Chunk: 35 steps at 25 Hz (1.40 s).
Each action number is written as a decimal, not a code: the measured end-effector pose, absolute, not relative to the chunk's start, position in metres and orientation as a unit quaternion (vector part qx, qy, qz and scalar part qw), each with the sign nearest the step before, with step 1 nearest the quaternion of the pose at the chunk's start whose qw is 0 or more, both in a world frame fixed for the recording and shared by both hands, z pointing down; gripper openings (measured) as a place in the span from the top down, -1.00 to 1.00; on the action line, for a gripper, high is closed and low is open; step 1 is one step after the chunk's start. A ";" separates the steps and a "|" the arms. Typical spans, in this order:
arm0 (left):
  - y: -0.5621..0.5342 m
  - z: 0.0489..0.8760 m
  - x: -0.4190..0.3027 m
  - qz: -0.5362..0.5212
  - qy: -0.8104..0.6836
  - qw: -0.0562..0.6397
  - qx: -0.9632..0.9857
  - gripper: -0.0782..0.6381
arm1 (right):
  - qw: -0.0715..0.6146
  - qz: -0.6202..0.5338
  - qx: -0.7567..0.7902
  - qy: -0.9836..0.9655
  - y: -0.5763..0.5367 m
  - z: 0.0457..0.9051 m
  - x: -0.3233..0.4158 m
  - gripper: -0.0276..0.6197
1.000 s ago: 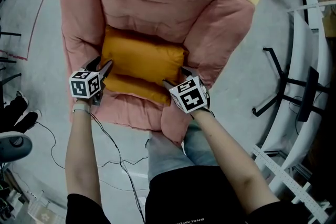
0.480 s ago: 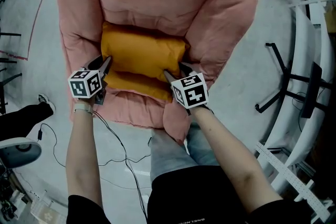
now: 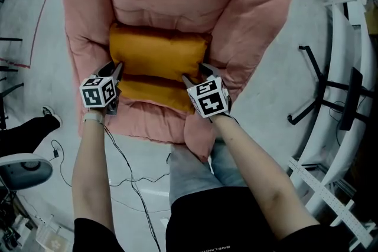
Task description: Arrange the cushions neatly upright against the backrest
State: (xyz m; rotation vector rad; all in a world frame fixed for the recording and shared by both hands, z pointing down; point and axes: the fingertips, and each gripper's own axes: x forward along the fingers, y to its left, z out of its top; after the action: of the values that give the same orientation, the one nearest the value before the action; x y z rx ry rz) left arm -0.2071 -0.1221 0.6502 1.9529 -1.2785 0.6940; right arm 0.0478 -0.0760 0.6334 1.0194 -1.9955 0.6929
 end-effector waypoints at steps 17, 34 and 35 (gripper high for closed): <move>-0.110 0.608 -0.192 0.258 -0.483 0.307 0.779 0.26 | 0.337 0.291 0.416 -0.792 -0.064 0.610 0.059 -0.12; 0.002 0.419 -0.100 0.092 -0.473 0.275 0.832 0.74 | 0.091 0.320 0.390 -0.858 0.017 0.432 0.045 0.89; 0.012 0.408 -0.096 0.083 -0.471 0.278 0.833 0.74 | 0.084 0.313 0.390 -0.862 0.026 0.419 0.044 0.89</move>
State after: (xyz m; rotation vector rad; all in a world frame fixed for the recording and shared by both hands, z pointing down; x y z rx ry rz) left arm -0.0959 0.0116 0.4079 2.2349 -1.2649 0.2234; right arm 0.0439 0.0256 0.4186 1.1653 -2.5709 0.9353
